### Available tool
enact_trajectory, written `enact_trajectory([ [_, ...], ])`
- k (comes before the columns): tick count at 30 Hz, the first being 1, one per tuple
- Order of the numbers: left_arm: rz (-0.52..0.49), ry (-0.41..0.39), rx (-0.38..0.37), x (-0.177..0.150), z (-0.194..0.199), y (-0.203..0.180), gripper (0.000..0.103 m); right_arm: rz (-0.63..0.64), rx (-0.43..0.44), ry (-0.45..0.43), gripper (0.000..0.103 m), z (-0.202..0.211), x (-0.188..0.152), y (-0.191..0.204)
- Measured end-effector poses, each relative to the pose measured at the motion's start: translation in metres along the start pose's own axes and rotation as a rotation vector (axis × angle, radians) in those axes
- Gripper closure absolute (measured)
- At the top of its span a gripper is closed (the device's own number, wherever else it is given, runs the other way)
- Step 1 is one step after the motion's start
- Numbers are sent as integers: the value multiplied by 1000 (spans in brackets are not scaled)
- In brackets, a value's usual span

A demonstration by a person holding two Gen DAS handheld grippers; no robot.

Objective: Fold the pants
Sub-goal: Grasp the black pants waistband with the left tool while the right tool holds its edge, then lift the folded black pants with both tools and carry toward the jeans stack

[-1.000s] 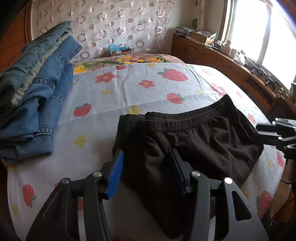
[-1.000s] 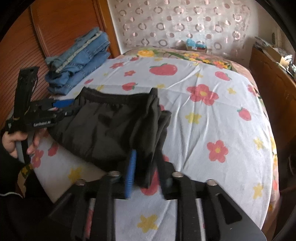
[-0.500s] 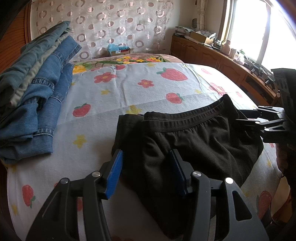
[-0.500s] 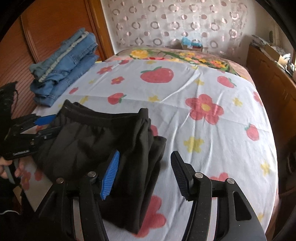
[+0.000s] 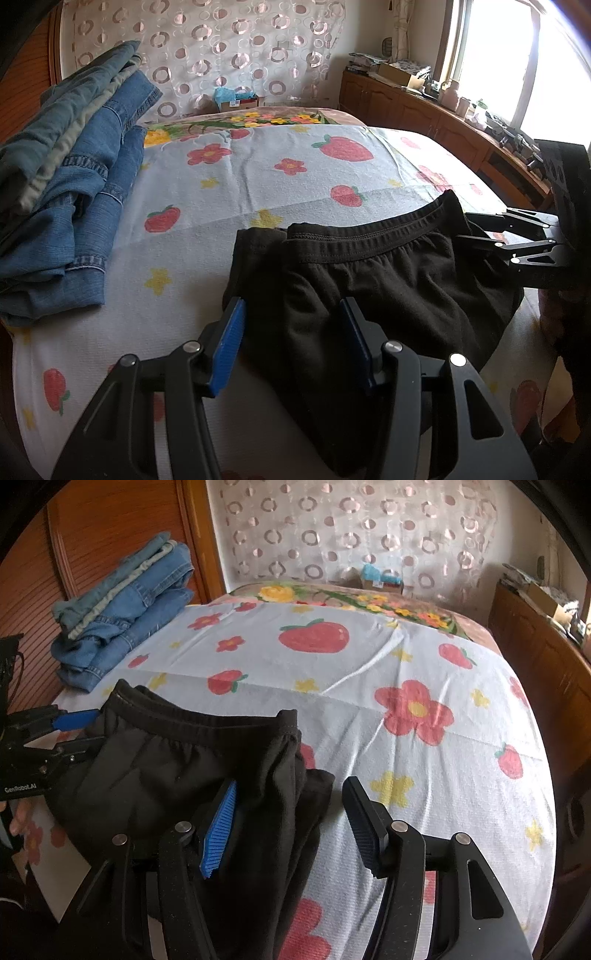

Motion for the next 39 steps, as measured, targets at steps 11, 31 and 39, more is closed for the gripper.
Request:
enact_trajectory([
  [11, 99, -12, -13, 21, 6, 28, 51, 1, -1, 0, 43, 0, 0, -2],
  [31, 22, -14, -82, 19, -2, 7, 94, 12, 82, -10, 92, 9, 3, 16],
  [39, 16, -135, -97, 35, 50, -3, 95, 15, 101, -100, 93, 45, 13, 26],
])
Point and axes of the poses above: each gripper's, at about its wrist camera, not at the fingertips, and z roughly against the way its jaws point, y to its left, x to its top, the point moved 10 cm from there along -z, roughly the way its jaws point, and after that the axes turned 6 degrees about y, right-handed, at the moved point
